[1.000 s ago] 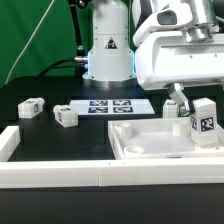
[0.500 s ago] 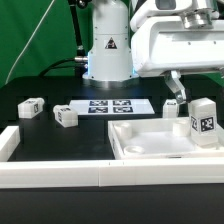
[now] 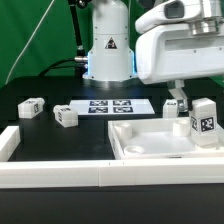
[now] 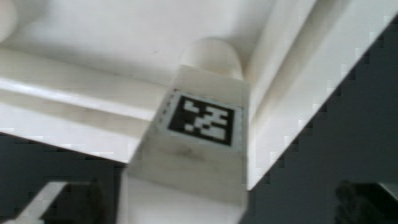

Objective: Assemble one leg

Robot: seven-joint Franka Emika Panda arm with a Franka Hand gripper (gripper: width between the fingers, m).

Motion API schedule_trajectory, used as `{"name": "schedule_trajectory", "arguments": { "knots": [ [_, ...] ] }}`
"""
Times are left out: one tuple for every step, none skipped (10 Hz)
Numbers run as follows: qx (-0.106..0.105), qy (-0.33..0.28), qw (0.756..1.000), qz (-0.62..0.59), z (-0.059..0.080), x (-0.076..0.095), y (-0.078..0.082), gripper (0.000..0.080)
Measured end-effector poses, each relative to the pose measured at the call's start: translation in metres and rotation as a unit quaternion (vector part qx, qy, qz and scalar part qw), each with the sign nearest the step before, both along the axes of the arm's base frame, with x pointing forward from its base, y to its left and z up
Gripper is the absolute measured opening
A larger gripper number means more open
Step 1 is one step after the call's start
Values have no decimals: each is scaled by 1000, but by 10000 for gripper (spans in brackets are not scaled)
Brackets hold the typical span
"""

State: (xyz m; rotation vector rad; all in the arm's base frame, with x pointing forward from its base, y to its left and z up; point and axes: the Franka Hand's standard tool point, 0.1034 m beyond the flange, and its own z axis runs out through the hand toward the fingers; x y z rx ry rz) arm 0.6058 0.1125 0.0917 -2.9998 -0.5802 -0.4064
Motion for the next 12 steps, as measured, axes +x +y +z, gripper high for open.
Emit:
{"name": "schedule_trajectory", "arguments": {
  "knots": [
    [-9,60,998,4,-4,-6,0,649],
    [-16,110,994,9,-2,-4,1,649],
    [-17,123,992,9,-2,1,1,649],
    [-17,126,992,9,-3,1,0,649],
    [-16,117,993,7,-4,4,-4,649],
    [-15,113,994,4,-4,6,-7,649],
    [-14,103,995,2,-4,9,-8,649],
    [-13,98,995,2,-4,10,-9,649],
    [-13,98,995,2,-4,10,-8,534],
    [-13,98,995,2,-4,10,-8,396],
    [-13,97,995,2,-4,10,-8,396],
    [-13,97,995,2,-3,10,-8,294]
  ]
}}
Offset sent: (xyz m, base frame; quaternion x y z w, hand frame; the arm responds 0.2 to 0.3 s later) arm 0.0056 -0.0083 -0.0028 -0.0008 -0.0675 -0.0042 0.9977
